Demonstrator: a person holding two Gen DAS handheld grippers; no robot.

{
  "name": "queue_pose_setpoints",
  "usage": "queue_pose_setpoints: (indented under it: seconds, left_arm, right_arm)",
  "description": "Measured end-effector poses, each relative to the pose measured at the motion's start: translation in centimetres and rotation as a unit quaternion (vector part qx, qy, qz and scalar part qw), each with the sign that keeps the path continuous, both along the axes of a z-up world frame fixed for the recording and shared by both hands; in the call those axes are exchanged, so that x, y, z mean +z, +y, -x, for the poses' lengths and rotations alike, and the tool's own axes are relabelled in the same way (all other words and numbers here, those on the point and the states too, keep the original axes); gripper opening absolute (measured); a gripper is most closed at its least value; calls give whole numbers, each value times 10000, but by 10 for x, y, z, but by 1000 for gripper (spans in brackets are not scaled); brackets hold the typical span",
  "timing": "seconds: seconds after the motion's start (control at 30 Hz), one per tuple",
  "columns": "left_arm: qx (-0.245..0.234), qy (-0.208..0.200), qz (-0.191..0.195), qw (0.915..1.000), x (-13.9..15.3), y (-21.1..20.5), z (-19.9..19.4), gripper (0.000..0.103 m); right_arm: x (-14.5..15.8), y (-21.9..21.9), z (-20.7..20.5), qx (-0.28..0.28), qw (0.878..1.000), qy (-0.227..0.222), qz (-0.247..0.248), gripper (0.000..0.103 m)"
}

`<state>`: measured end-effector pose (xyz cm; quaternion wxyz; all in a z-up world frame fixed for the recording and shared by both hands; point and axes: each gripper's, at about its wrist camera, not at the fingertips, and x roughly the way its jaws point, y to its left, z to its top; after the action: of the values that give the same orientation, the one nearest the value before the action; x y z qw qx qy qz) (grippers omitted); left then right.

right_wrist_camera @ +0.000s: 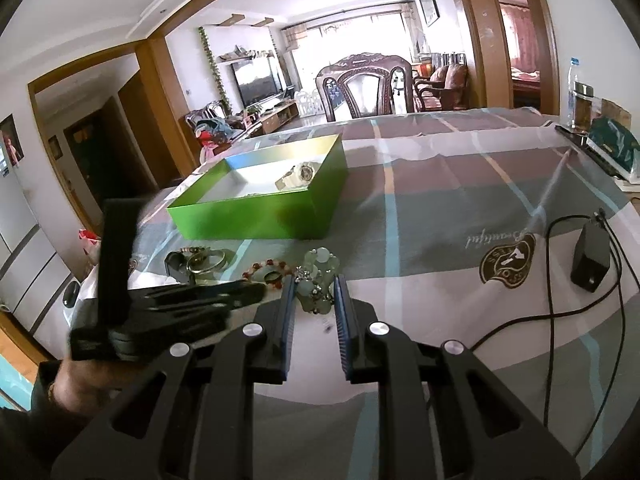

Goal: Organize jewelry
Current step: 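Grasp the silver charm with the left tool while the right tool holds the jade pendant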

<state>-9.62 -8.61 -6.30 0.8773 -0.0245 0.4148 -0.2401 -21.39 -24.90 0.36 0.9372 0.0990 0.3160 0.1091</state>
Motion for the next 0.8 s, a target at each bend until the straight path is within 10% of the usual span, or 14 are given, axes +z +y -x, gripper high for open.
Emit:
queue_pose_setpoints:
  seconds: [0.37, 0.8]
  left_arm:
    - [762, -1056, 140, 9914, 75, 112, 62, 22]
    - [1126, -1152, 173, 9868, 78, 167, 76, 22]
  right_arm:
    - [10, 43, -2, 455, 9988, -172, -28, 19]
    - [19, 81, 3, 659, 9975, -217, 94, 19]
